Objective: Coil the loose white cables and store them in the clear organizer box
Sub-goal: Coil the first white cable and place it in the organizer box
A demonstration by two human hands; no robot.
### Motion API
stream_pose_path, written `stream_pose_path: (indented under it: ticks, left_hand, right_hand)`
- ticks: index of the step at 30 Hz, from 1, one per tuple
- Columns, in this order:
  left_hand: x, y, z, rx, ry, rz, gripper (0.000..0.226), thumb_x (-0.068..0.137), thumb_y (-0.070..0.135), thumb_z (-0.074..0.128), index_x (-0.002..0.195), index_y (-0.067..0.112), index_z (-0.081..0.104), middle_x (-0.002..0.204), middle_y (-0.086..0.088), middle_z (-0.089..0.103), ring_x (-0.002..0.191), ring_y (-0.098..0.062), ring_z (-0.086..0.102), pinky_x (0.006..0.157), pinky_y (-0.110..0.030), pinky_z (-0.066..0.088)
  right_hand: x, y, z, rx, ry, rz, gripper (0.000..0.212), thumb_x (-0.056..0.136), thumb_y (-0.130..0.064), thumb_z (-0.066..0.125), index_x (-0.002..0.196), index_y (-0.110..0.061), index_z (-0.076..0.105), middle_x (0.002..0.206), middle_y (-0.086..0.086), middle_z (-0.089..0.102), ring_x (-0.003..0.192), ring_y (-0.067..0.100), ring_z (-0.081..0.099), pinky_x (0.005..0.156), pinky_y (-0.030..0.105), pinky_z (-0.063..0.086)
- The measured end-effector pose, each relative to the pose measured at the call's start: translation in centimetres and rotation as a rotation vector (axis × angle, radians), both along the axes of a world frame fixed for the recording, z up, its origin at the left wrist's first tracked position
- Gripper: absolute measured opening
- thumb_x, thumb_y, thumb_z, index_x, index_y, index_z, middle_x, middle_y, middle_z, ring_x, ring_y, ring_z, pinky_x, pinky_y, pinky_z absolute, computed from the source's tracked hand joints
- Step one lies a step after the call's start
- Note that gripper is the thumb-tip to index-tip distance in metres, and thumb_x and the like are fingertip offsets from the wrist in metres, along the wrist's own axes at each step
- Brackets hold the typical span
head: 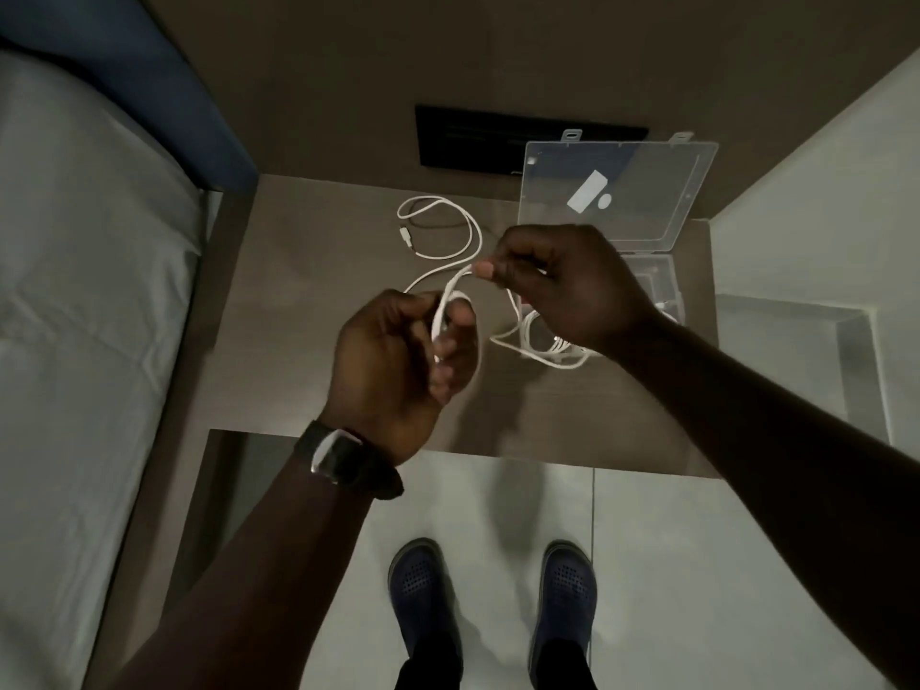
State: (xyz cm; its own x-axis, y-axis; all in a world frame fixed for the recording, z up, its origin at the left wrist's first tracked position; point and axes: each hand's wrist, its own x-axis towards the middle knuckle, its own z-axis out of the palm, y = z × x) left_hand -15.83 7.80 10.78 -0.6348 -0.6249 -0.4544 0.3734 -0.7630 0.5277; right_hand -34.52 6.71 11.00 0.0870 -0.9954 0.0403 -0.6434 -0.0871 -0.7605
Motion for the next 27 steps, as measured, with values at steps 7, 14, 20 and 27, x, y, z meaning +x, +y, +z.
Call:
stream_pose_path:
  ticks: [7,14,20,27]
  left_hand:
    - [0.2,-1.6,-0.5,-0.192,-0.137,0.364,0.028,0.098,0.004,0.039,0.116,-0.005,0.058,0.094,-0.015,0.068,0.082,-0.024,0.066,0.077,-0.03,0.055]
    - [-0.8,2.1,-0.5,-0.234,-0.371,-0.062,0.038,0.089,0.014,0.037,0.088,-0.005,0.069,0.06,-0.005,0.053,0.049,-0.017,0.045,0.046,-0.024,0.037]
    - [0.5,-0.7,1.6,0.219,0.33,0.303,0.031,0.087,0.011,0.035,0.091,0.005,0.065,0.079,0.001,0.06,0.065,-0.009,0.055,0.063,-0.015,0.044]
    - [-0.5,-1.3,-0.8,-0.477,-0.501,0.251,0.032,0.099,0.004,0.034,0.079,0.002,0.059,0.069,-0.013,0.055,0.06,-0.024,0.051,0.059,-0.03,0.043]
  right_hand:
    - [3.3,6.3,-1.3,0.224,0.069,0.353,0.022,0.1,-0.034,0.048,0.108,-0.018,0.06,0.091,0.005,0.072,0.081,0.018,0.067,0.074,0.038,0.053]
    - [-0.1,0.0,1.5,0.001,-0.067,0.132,0.022,0.078,-0.033,0.076,0.078,-0.016,0.063,0.061,-0.008,0.054,0.059,0.001,0.047,0.063,0.027,0.045]
    - [2.0,2.7,-1.3,0.07,-0.094,0.115,0.022,0.101,-0.019,0.051,0.081,-0.012,0.056,0.062,-0.012,0.047,0.06,-0.005,0.046,0.061,0.021,0.035]
    - [1.5,5.9,1.3,0.049,0.042,0.305,0.019,0.098,-0.031,0.051,0.088,-0.019,0.061,0.061,-0.009,0.053,0.058,0.004,0.054,0.055,0.014,0.038]
